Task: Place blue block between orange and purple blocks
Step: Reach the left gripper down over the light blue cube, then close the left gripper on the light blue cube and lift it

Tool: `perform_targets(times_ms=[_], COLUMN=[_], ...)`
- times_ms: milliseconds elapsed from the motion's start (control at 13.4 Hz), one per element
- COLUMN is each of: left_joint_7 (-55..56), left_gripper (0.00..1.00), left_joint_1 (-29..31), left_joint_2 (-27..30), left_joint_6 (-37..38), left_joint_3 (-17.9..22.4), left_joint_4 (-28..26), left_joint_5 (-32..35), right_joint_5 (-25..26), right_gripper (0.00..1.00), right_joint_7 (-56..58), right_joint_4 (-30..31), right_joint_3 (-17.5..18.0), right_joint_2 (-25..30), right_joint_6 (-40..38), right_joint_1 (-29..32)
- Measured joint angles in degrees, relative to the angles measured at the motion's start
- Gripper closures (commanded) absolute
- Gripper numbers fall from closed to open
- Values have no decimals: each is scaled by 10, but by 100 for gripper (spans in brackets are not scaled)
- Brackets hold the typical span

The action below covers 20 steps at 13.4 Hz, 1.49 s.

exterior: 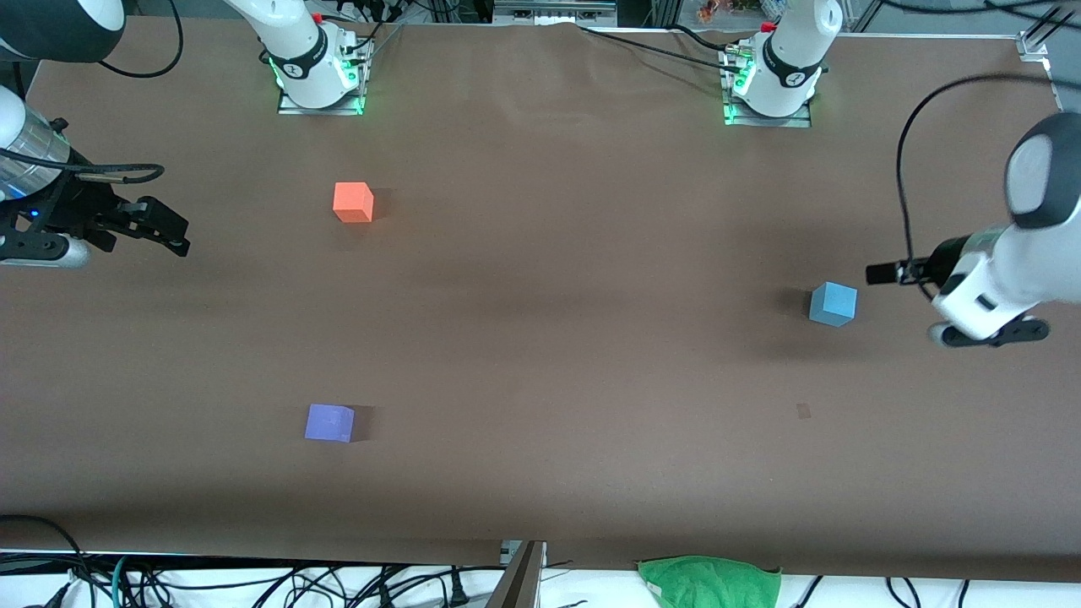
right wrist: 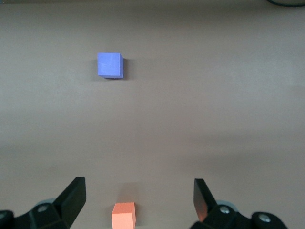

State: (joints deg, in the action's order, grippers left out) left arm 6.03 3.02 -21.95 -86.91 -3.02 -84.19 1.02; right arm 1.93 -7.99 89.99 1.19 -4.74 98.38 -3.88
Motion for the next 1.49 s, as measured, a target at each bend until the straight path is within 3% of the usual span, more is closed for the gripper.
perform_targets(times_ms=[223,521,1116,1488], left_joint_7=[-33,-98,-115,-148], left_gripper=[0,0,0,0], left_joint_1=[2,18,23,23], left_joint_2=[-44,-64,-75,-77], left_joint_6=[-34,-113,-136,-212], left_joint_3=[0,0,-2,-1], left_joint_4=[-6,-70,-119,-171], left_joint_5=[0,0,0,0], right_joint_5=[0,0,0,0], right_gripper=[0,0,0,0], right_joint_7=[0,0,0,0], right_joint_4=[0,0,0,0], right_joint_3=[0,0,0,0], right_joint_2=[0,0,0,0], right_joint_6=[0,0,2,3], right_joint_1=[0,0,0,0])
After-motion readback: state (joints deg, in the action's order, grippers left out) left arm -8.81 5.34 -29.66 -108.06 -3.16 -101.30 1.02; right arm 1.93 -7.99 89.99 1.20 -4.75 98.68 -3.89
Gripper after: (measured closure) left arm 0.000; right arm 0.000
